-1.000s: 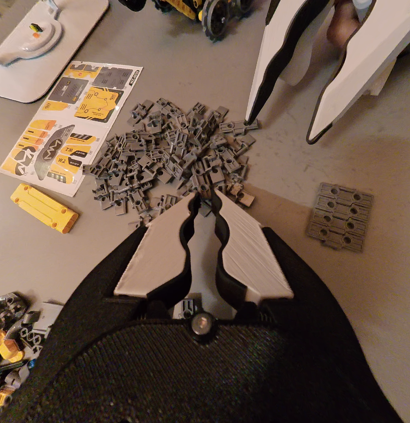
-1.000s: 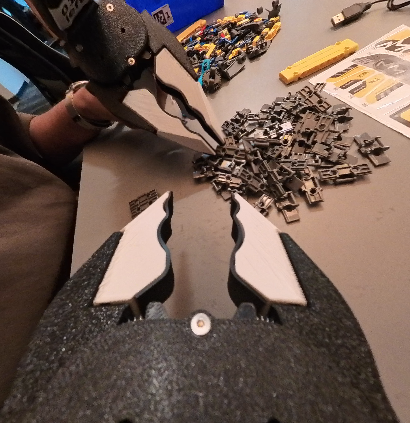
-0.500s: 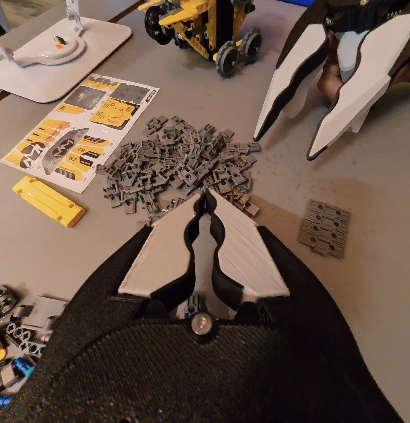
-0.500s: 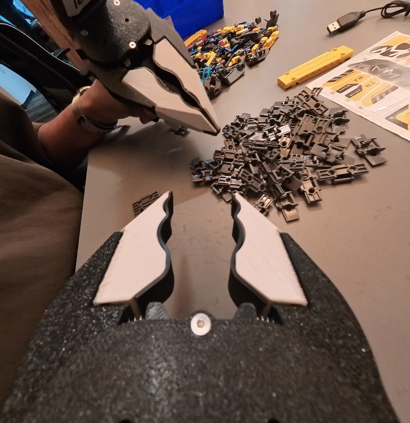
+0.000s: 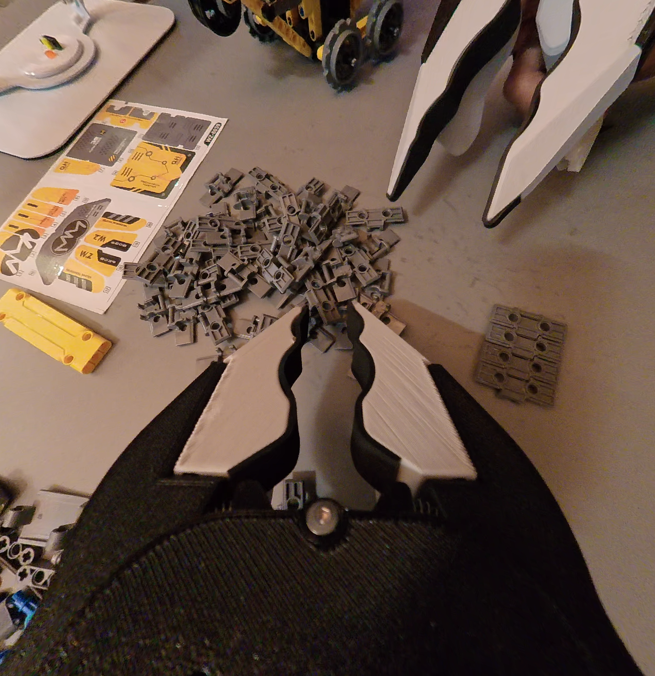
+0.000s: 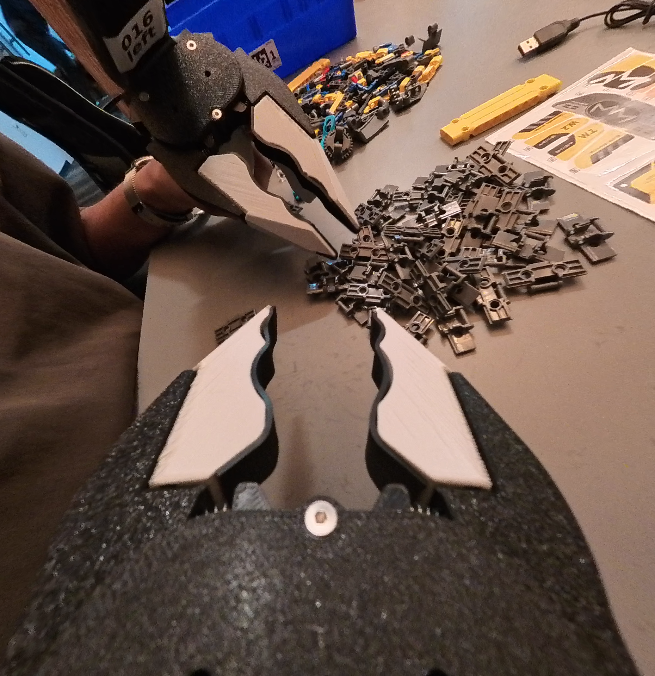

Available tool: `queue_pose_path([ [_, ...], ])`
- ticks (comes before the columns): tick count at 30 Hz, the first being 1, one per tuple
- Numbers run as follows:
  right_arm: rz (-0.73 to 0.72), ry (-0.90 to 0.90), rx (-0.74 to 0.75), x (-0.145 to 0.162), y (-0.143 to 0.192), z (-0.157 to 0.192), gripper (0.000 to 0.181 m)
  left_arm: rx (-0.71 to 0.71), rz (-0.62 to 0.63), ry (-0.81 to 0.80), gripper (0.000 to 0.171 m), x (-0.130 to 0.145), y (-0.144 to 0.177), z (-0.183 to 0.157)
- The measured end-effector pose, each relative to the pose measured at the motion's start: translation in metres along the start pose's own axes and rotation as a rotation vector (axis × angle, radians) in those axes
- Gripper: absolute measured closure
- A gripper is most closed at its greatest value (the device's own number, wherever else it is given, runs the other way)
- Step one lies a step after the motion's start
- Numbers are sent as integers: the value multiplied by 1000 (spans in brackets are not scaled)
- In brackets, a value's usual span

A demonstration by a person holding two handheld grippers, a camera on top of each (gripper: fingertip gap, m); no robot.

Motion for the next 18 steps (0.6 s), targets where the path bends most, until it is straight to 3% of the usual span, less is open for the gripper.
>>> queue_pose_path([
  [18,-32,-65,-21,-4,5,-8,129,-76,-88,44,154,-4,15,17],
])
Point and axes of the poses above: each gripper's, where its closed fingertips meet, y back along the fingers, x out of its underside, z = x × y across the jaws, the point moved 7 cm from there along y, back along the fingers, and after that the axes turned 9 degrees about -y, right-handed, at the moved point
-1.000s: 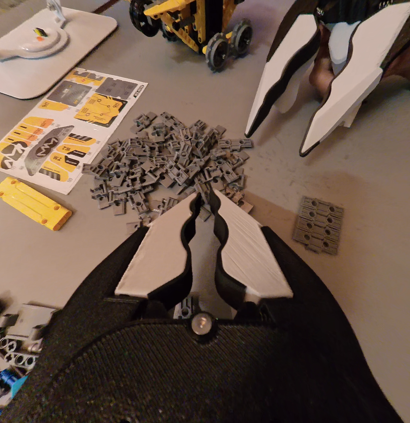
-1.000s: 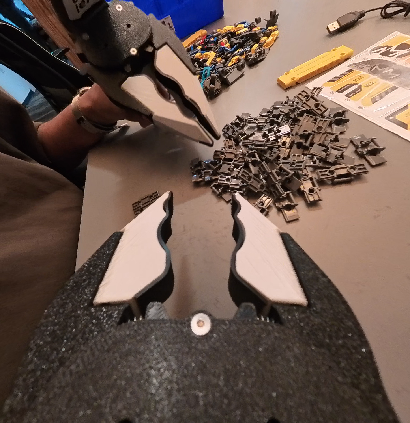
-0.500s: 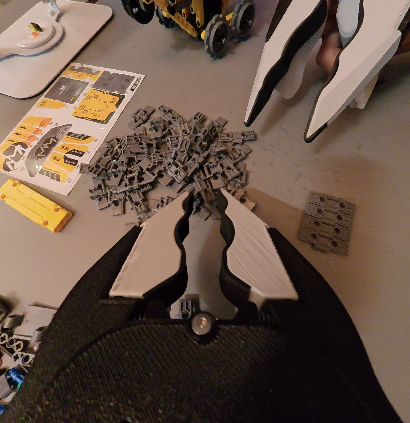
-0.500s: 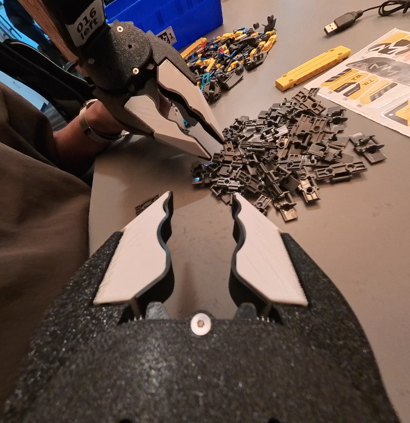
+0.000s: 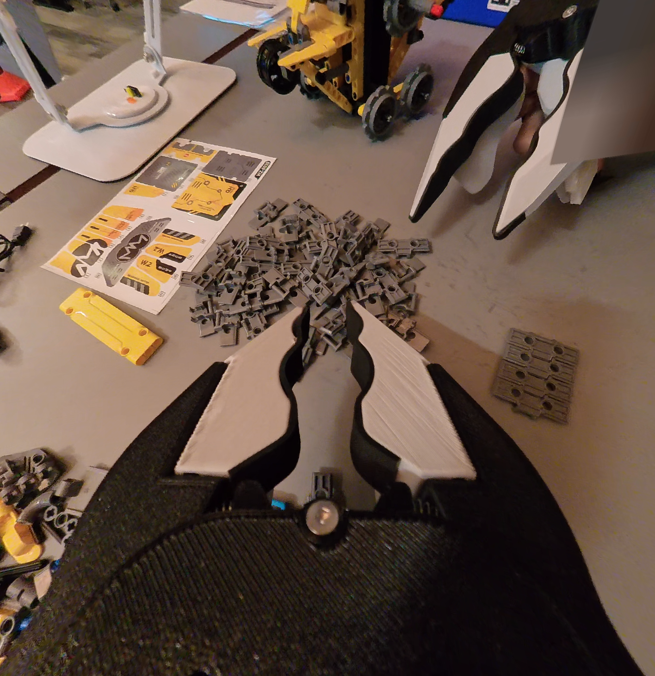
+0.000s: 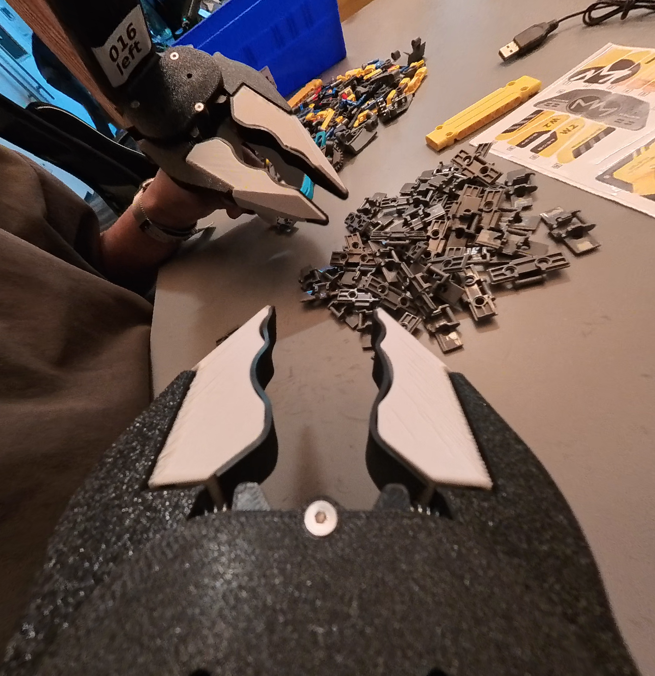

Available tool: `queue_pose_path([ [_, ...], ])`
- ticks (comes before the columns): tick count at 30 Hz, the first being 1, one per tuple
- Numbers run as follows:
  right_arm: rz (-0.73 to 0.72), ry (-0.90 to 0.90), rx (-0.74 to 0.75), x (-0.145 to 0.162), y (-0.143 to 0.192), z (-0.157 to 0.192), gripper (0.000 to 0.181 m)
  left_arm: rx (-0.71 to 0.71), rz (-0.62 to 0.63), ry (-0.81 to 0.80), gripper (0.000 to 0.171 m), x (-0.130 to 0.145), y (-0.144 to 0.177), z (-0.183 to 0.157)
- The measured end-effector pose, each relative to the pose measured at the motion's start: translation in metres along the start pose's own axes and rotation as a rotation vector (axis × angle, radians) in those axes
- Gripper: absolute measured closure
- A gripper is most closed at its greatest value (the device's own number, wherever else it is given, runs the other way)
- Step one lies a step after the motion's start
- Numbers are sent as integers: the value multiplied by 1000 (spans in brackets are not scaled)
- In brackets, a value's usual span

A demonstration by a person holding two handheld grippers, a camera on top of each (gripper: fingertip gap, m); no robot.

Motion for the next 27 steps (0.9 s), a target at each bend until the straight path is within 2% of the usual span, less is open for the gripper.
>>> queue_pose_path([
  [20,-20,35,17,-1,4,1,130,-37,-19,9,153,0,1,6],
  [27,-9,41,13,-1,2,1,130,-29,-79,89,149,-3,7,13],
])
Point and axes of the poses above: each gripper's, where its closed fingertips meet, y back along the fingers, x out of its underside, z = x × y across the jaws, the point moved 7 cm from there along y, back along the fingers, and after that the axes turned 9 degrees about -y, right-handed, at the moved point
